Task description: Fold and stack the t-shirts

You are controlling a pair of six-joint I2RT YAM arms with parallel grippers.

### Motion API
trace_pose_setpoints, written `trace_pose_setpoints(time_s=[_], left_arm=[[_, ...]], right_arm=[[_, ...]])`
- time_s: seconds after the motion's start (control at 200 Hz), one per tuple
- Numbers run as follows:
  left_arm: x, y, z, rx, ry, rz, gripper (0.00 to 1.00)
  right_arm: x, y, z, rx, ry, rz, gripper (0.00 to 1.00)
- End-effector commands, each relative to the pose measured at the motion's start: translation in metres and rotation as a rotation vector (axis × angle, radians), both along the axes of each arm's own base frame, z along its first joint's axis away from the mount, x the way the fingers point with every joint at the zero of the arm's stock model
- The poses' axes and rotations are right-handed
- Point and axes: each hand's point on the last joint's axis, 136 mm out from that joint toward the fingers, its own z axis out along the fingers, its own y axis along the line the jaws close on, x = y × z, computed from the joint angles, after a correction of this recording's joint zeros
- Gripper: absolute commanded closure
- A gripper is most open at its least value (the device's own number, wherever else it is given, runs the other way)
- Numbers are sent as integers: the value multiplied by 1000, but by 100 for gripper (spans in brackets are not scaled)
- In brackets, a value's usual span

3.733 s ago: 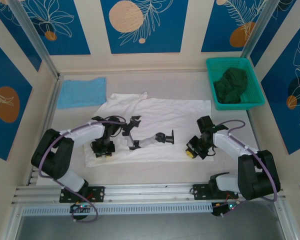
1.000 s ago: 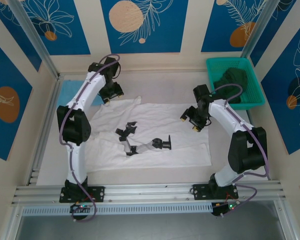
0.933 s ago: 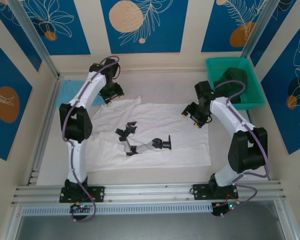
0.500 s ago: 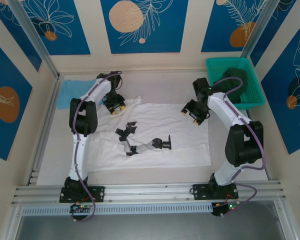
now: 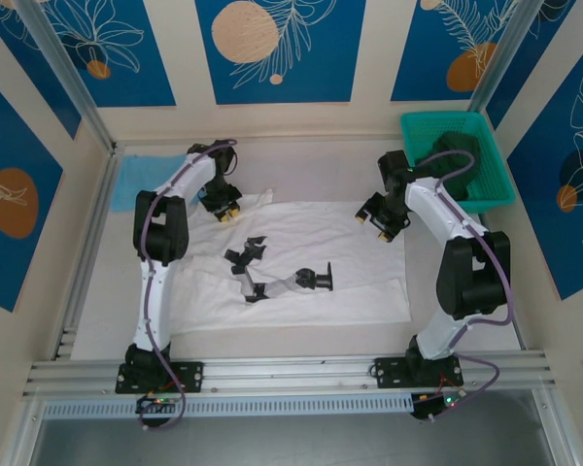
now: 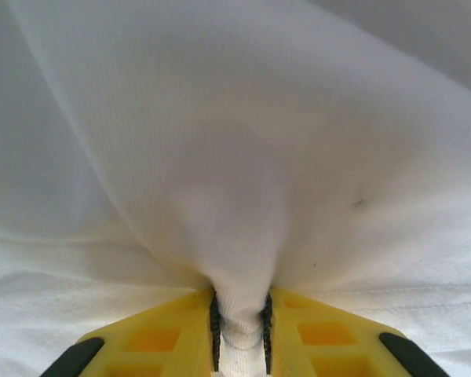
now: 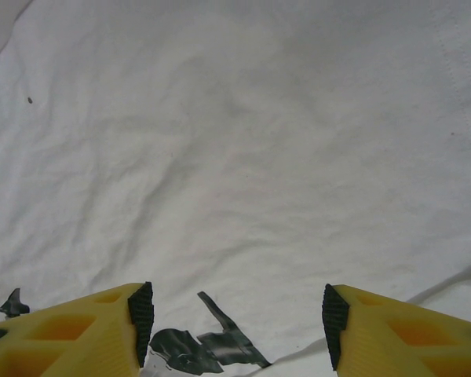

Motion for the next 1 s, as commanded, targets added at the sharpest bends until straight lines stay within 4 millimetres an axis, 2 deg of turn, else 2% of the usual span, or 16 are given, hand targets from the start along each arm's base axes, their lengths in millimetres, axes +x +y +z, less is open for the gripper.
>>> trace_pose_setpoints(time_s=[0.0,0.07,0.19,0.33,0.405,0.735,0.995], left_arm=[[-6,11,24,25,-16,-5,63],[-8,14,30,35,-17,-14,54],[-18,15,35,31,-19,-19,53],[-29,15,33,15,-17,-5,60],[-33,15,27,7,-1,-4,67],[-17,3,17,-40,-15,-27,66],[-20,4,7,-34,9,-23,71]], right_arm=[[8,-6,4,-22,-5,-9,39],[11,-6,4,-22,-6,-9,39],[14,-6,4,-20,-7,-8,39],[14,-5,4,-19,-7,-6,39],[13,-5,4,-17,-7,-4,39],[10,-4,1,-13,1,12,40],[6,-5,-2,-18,12,9,40]])
